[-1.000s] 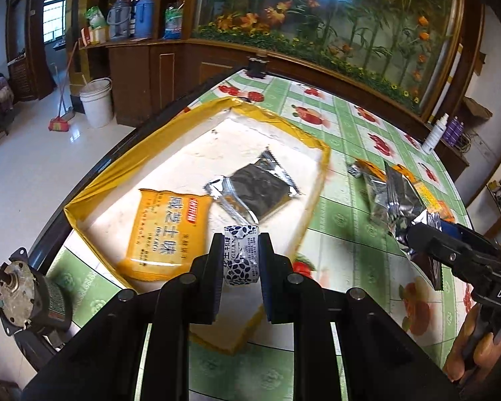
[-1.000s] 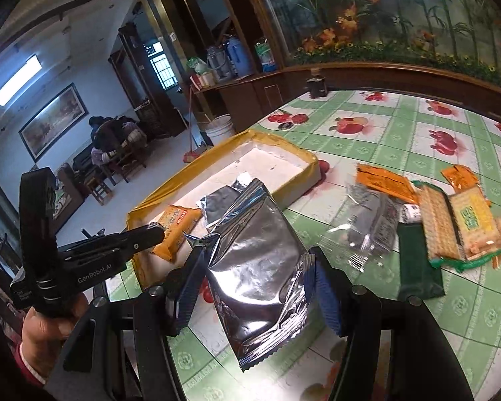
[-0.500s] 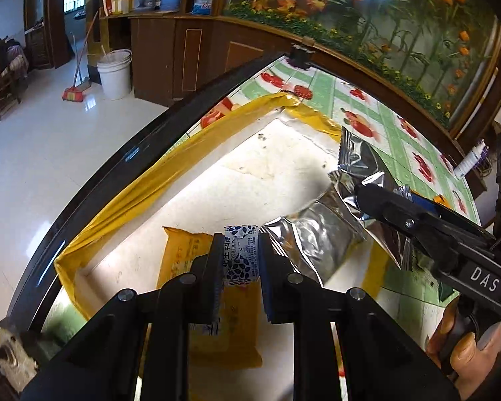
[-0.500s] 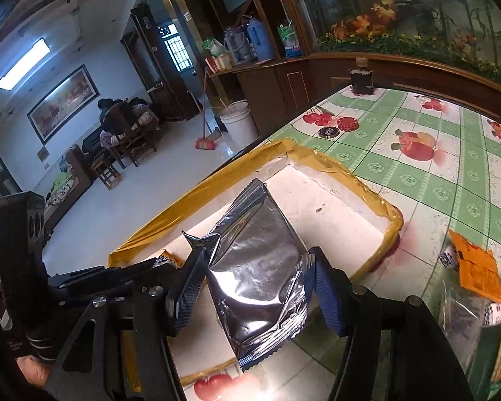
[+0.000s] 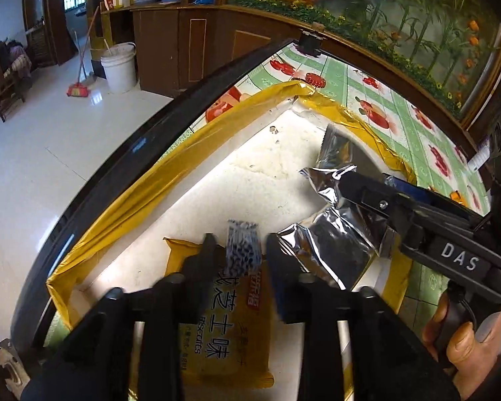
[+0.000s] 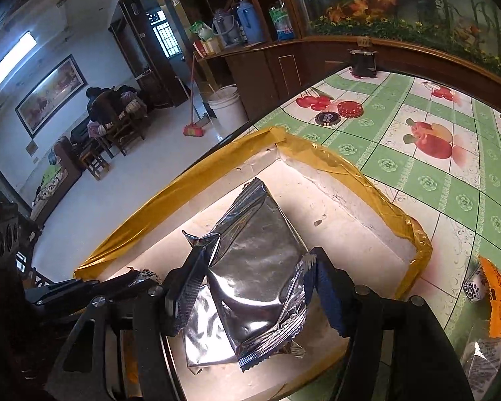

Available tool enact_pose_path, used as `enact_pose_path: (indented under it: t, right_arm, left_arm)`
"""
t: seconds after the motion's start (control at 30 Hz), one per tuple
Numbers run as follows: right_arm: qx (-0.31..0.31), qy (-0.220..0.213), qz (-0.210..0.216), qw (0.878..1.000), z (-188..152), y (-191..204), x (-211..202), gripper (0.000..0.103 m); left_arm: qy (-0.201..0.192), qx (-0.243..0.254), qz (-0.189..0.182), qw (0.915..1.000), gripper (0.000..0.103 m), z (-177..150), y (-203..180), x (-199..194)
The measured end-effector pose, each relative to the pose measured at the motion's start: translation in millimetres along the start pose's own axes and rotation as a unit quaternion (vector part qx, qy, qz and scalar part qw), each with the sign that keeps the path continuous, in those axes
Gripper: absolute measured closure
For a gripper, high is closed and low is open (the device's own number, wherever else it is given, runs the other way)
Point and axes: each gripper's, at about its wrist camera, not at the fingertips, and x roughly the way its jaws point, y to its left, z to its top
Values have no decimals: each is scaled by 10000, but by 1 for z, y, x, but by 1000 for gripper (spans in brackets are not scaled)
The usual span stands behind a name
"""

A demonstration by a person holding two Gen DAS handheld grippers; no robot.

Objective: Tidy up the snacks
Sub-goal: 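Carry both packets into the white tray and open both tools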

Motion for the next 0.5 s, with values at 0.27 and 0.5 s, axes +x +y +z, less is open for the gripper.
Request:
enact_pose_path:
  t: [0.27, 0.5]
  right_arm:
    - [301, -451, 127, 9984, -13, -9, -48, 23]
    - [641, -866, 127, 9941, -45, -26, -106, 22]
  left_arm:
    - [-535, 44, 510, 9973, 19, -11, -1, -34]
    - [-671, 130, 414, 9968, 20, -20, -16, -55]
